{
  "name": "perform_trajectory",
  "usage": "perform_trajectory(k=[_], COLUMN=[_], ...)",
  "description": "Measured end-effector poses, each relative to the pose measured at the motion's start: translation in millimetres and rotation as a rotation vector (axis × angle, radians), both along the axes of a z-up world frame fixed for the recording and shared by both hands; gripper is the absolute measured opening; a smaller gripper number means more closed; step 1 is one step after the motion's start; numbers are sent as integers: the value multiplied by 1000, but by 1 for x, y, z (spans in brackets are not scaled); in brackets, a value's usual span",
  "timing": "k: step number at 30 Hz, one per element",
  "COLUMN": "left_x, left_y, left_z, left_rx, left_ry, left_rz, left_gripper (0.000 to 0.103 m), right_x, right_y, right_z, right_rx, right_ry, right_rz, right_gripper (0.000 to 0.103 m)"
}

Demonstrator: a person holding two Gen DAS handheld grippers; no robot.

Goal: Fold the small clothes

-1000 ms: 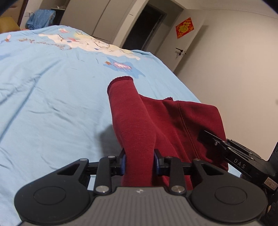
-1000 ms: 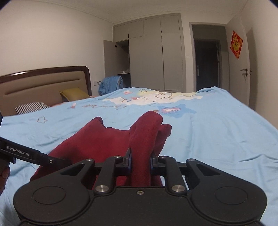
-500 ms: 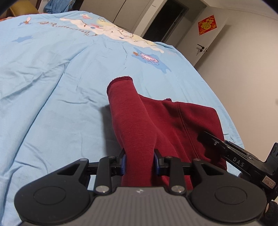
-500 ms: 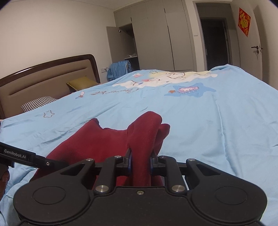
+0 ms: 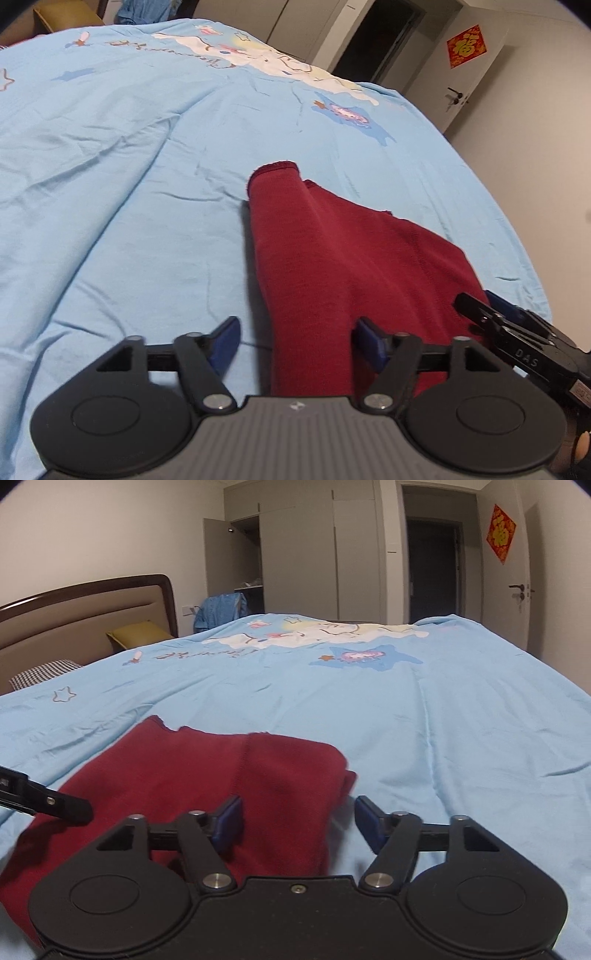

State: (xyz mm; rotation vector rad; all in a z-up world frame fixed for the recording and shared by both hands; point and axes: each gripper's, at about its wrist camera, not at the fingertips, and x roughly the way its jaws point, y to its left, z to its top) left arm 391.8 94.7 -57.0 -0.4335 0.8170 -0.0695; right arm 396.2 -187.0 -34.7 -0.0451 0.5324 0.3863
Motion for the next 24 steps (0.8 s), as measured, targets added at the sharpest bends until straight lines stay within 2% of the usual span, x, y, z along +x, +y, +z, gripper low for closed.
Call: perform_trajectory(k=[1, 5, 8, 20, 24], left_x=[-3, -17, -33, -113, -143], left_y=[0, -4, -10, -35, -40], left_z=[1, 9, 19, 56, 63], left_rx=[7, 43, 87, 239, 266], left_ry=[-3, -27, -62, -228, -275], left_rz=[6, 38, 62, 105, 116], left_gripper=[84, 100, 103, 103, 103], right_x=[0, -6, -17, -106, -141], right_y=[-3, -16, -22, -24, -26], right_z=[-1, 0, 8, 52, 61], right_rx=[-2, 26, 51, 79, 91], right_ry=[-1, 0, -23, -156, -194], right_rz=[-13, -53, -56, -23, -9], right_gripper=[83, 95, 102, 102, 102])
